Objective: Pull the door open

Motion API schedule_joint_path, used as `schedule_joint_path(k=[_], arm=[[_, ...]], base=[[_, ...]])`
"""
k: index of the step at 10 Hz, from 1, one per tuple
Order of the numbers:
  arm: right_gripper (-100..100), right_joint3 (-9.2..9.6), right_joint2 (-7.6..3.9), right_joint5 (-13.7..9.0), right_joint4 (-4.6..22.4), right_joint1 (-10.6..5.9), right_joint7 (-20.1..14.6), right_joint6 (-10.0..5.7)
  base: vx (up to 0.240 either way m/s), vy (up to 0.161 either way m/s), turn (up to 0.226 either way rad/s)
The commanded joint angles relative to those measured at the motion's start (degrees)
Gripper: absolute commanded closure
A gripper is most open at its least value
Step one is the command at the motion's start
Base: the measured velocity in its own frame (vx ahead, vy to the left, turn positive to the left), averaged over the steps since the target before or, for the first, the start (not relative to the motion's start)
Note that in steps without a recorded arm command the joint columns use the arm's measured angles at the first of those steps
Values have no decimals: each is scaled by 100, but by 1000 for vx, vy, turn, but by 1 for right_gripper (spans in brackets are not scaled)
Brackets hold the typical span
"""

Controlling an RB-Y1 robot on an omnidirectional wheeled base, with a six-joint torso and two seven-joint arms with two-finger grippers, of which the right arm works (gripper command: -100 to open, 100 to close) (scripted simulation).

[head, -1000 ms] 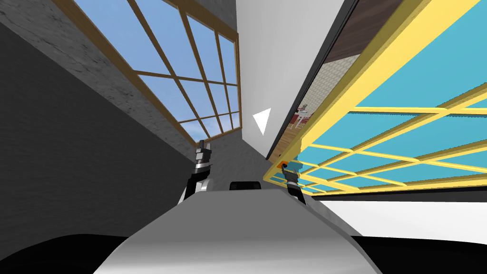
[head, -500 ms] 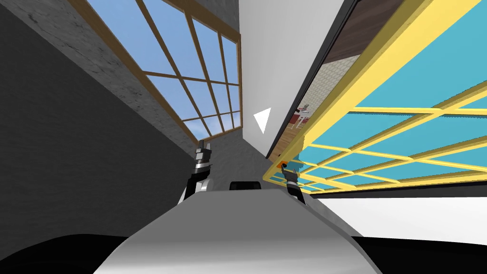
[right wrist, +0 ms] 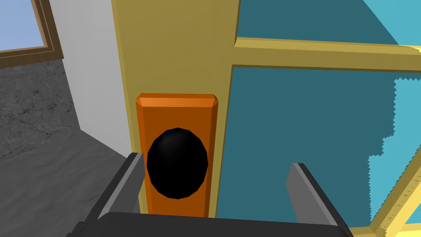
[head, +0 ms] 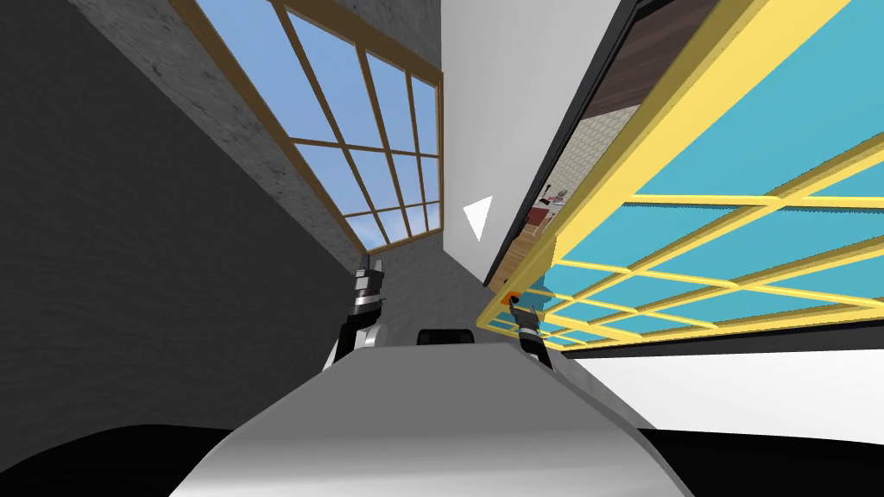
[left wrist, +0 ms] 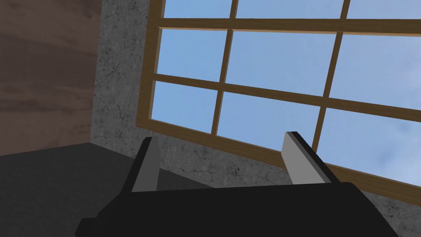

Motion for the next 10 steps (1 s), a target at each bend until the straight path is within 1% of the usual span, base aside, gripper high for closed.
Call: schedule_joint_path(k=[1,4,8,9,10], arm=[[100,-140,-100,-63,189,30,-36,-132],[100,-140,-98,-63,191,22,-35,-130],[100,-140,-98,-63,191,22,-35,-130],[100,-139,-96,-63,196,11,-32,-127],[100,-139,-96,-63,134,11,-32,-127]], base=[[-29,-4,-5],[-72,-16,30],[7,5,-5],[-47,-47,94],[-67,-44,69]])
